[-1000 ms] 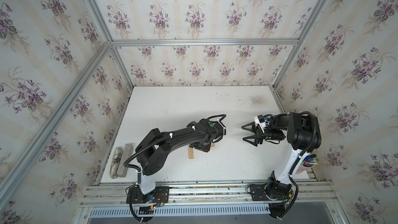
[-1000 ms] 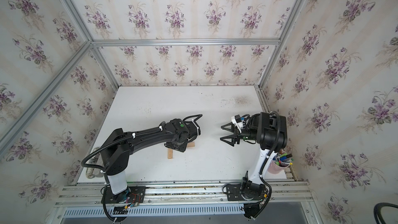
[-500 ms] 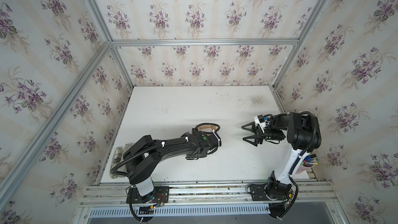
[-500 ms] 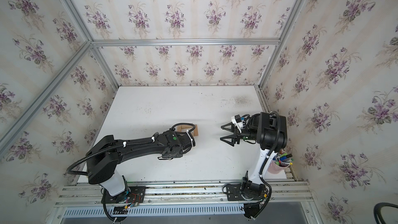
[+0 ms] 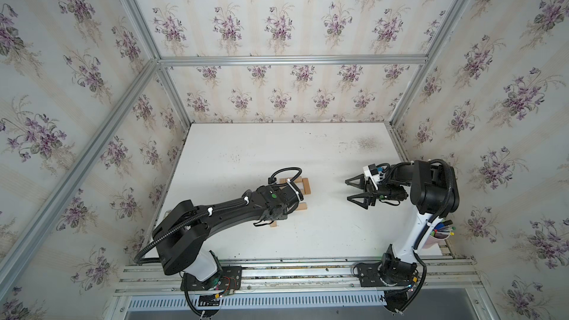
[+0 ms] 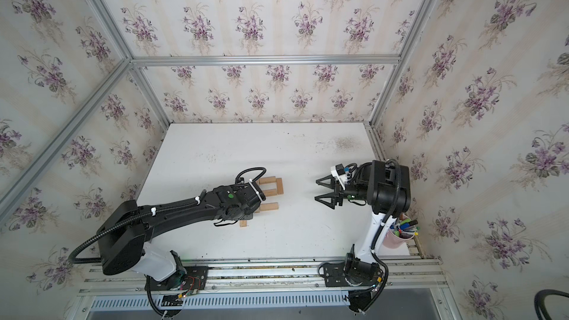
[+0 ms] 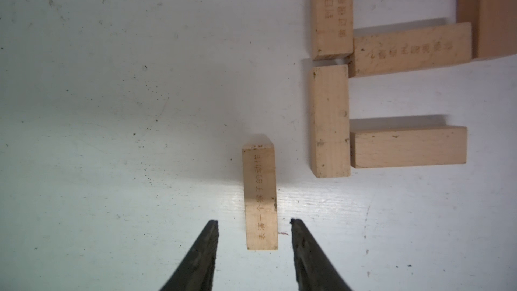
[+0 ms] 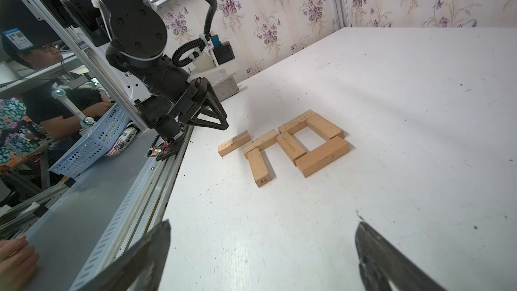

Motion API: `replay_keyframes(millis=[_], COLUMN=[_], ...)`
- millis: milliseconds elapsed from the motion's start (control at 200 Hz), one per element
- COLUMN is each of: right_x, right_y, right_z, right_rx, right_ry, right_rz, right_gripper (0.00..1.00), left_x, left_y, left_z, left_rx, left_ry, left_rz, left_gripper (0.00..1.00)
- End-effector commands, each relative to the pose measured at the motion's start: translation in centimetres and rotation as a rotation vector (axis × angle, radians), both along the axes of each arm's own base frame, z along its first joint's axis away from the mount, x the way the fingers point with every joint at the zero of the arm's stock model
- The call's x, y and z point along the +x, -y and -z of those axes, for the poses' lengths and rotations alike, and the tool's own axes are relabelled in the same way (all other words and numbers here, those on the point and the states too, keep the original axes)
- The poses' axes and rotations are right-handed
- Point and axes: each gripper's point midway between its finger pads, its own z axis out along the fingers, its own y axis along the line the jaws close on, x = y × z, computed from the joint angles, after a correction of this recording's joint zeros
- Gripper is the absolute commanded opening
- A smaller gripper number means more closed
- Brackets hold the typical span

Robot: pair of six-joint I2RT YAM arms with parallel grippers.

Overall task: Assemble the number 8 with building blocks
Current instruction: Pick up the building block from the center of the board.

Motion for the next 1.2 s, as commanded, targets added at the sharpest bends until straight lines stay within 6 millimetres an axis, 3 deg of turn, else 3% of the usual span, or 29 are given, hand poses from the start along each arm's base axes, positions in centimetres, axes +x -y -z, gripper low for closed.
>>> replay_keyframes(millis=[0,200,500,854,1009,1194], right_x=[0.4,0.4,0.3,0.3,0.3,0.4], right_y=[0.0,0.0,0.0,0.0,0.0,0.0], right_z=[-0.6,-0.6,-0.6,-0.6,-0.6,-0.6], right_rx=[-0.025,-0.025,-0.025,-0.025,-0.025,-0.026], right_ry=[0.379,0.379,0.376,0.377,0.378,0.379], right_rz=[-0.006,-0.006,-0.006,-0.008,-0.006,-0.007], right_gripper=[1.0,1.0,1.0,1.0,1.0,1.0], left_x=[-0.3,-0.3,-0.1,1.1,1.0,0.4], left_y=[0.8,1.4,0.1,1.3,0.6,-0.1], left_z=[1.0,2.4,3.3,4.9,4.9,5.0], left_rx=[-0.003,-0.026,-0.041,-0.061,-0.063,-0.067], left_ry=[-0.053,-0.076,-0.082,-0.119,-0.118,-0.127], left_rz=[0.088,0.095,0.035,0.049,0.021,-0.003], left_gripper=[0.46,0.45,0.43,0.42,0.28,0.27])
